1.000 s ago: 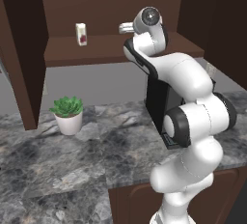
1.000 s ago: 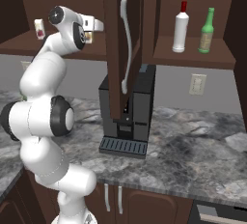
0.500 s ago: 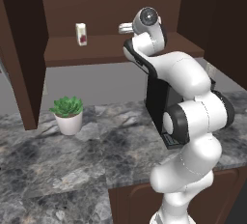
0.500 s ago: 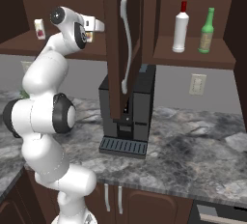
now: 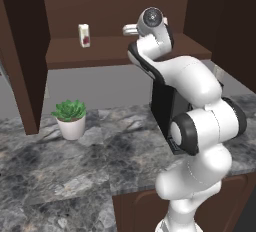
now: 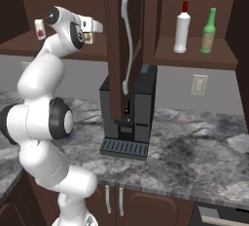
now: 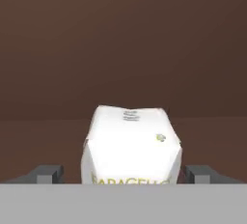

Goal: Sort all alcoholic drinks to one cabinet, and non-alcoholic drinks to the other.

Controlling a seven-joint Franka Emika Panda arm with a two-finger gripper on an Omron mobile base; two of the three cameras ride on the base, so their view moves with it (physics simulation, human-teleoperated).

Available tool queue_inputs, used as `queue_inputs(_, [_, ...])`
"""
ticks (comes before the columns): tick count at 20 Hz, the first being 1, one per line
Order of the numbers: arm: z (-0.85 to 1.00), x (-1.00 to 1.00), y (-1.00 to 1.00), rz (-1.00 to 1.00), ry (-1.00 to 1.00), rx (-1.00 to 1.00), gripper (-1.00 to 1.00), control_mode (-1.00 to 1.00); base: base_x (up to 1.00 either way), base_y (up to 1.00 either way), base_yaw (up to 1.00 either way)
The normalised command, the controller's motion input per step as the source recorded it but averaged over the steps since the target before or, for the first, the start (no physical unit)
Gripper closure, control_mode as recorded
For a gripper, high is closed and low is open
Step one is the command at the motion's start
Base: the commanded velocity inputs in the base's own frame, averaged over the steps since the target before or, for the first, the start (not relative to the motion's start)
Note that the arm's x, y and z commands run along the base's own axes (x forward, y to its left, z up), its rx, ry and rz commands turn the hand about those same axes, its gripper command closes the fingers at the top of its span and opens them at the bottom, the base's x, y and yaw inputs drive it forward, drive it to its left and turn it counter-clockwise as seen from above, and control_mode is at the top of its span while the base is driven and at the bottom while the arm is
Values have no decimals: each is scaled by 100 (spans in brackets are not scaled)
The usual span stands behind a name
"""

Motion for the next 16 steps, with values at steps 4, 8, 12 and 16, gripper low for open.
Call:
queue_inputs(4, [0,-28,0,-6,0,0,-100,-100,0,0,0])
queue_inputs(8, [0,-28,4,-5,0,0,-100,-100,0,0,0])
queue_inputs(12, [0,-31,7,-2,-2,0,-100,-100,0,0,0])
queue_inputs(16, [7,-39,2,-1,-3,0,-100,-100,0,0,0])
